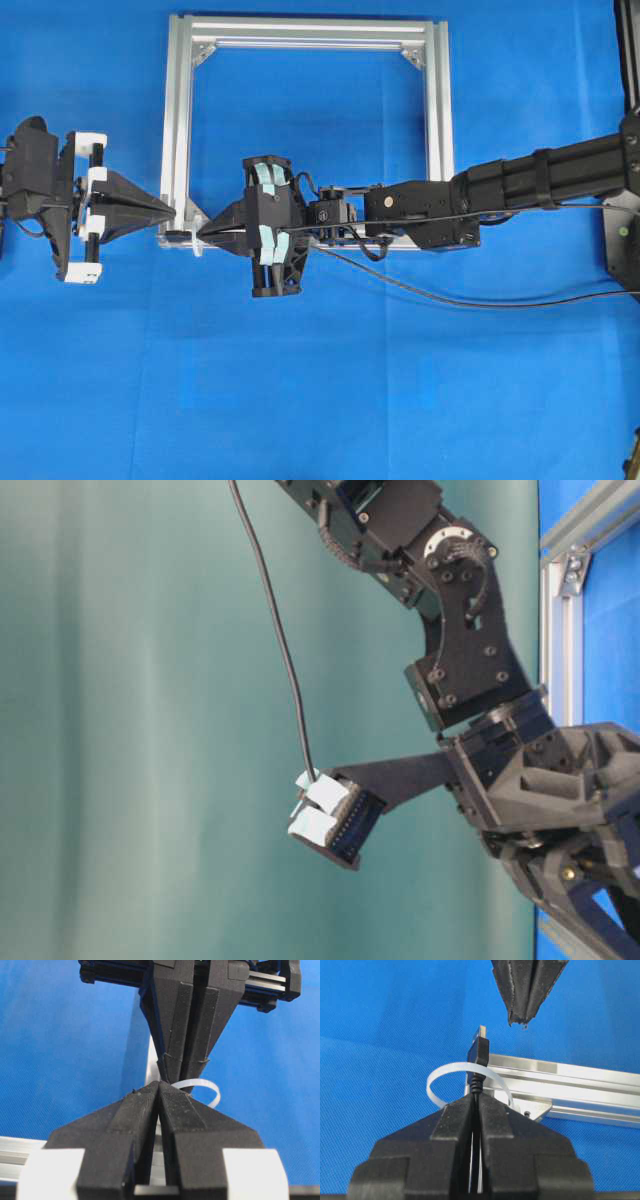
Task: Insert the wire through the string loop located on the left side.
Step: 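Move the left gripper across to the plug beyond the loop, then close the left gripper on the plug end past the loop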
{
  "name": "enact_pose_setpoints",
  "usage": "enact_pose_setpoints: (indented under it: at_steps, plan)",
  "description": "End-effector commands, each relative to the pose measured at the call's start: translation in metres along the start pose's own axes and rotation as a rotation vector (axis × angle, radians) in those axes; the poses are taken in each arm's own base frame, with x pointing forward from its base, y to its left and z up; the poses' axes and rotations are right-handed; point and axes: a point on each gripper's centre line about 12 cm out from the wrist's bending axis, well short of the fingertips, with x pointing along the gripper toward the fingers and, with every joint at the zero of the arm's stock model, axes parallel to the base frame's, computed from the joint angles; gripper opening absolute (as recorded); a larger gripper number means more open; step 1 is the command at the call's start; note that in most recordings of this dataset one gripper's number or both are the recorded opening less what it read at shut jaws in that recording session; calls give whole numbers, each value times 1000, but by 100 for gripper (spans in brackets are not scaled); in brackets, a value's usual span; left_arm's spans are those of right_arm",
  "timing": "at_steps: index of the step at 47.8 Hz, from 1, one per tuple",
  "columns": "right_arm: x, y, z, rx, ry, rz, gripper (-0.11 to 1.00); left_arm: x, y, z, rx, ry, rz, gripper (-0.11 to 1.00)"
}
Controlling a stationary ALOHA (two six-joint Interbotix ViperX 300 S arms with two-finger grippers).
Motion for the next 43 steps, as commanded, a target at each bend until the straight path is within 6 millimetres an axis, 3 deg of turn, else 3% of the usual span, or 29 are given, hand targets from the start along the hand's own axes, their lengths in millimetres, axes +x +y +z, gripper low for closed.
enact_pose_setpoints:
  at_steps: [1,14,19,27,30,43]
  plan:
    - [-2,0,22,2,-54,1,0,1,-3,5,9,-18,-14,0]
    - [-2,-1,22,2,-54,-1,0,2,-4,6,12,-16,-19,3]
    - [-2,-1,22,2,-54,-1,0,2,-6,6,16,-17,-29,24]
    - [-2,-2,21,3,-52,-2,0,2,-11,6,15,-12,-47,74]
    - [-2,-1,21,2,-52,-1,0,3,-11,6,11,-12,-49,85]
    - [-2,-1,22,2,-57,-1,0,9,-12,-4,15,67,-47,87]
